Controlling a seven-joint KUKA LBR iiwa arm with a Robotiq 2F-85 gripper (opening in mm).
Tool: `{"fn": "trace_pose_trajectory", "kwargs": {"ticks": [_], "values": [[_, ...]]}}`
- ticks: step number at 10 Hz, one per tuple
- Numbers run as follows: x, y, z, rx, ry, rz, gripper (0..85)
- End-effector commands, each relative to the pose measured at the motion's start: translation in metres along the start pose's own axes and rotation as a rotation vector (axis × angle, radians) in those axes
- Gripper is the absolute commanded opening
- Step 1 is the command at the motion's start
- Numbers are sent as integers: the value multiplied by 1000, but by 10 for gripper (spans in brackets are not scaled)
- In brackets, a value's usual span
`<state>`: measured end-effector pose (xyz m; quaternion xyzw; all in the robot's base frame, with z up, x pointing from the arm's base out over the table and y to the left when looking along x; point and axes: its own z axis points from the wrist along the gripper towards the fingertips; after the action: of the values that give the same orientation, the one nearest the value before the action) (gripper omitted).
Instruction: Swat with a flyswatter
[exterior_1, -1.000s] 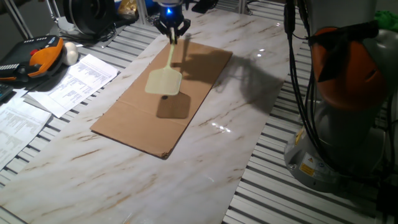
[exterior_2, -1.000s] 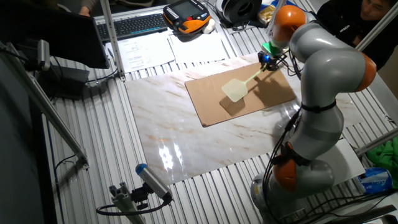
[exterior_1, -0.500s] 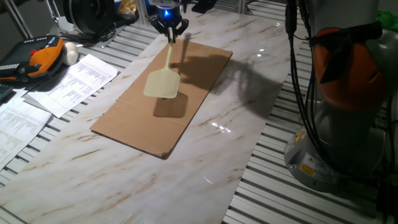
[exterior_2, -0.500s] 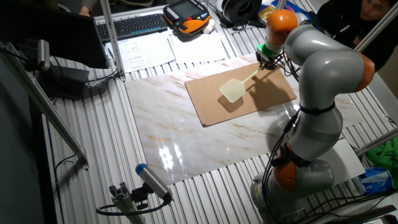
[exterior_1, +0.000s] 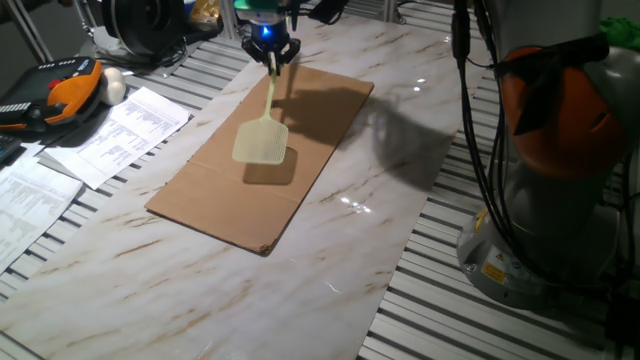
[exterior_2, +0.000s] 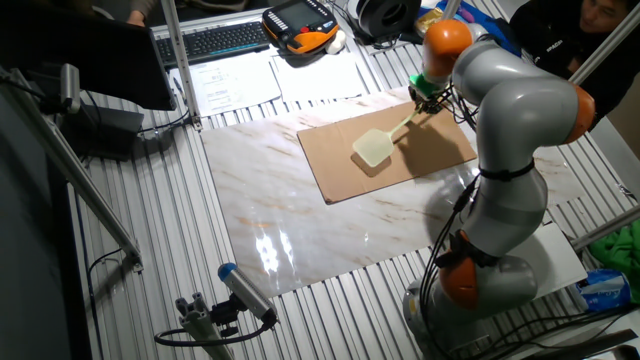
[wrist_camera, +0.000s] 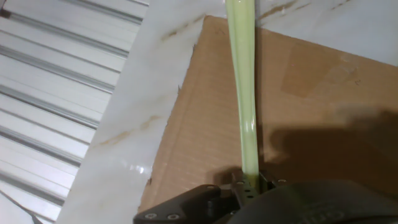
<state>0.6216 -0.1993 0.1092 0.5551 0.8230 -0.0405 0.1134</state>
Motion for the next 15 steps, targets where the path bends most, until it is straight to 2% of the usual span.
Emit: {"fn": "trace_pose_trajectory", "kwargs": {"ticks": [1,4,6,9,10,13,14,15], "values": [[0,0,2,-3,-5,0,0],[0,0,11,-3,-39,-7,0],[1,0,22,-8,-89,-17,0],[4,-1,28,-22,-158,-31,0],[5,-2,32,-28,-172,-34,0],[7,-4,37,-43,-193,-43,0],[7,-4,37,-43,-184,-44,0],[6,-4,35,-37,-161,-45,0]]}}
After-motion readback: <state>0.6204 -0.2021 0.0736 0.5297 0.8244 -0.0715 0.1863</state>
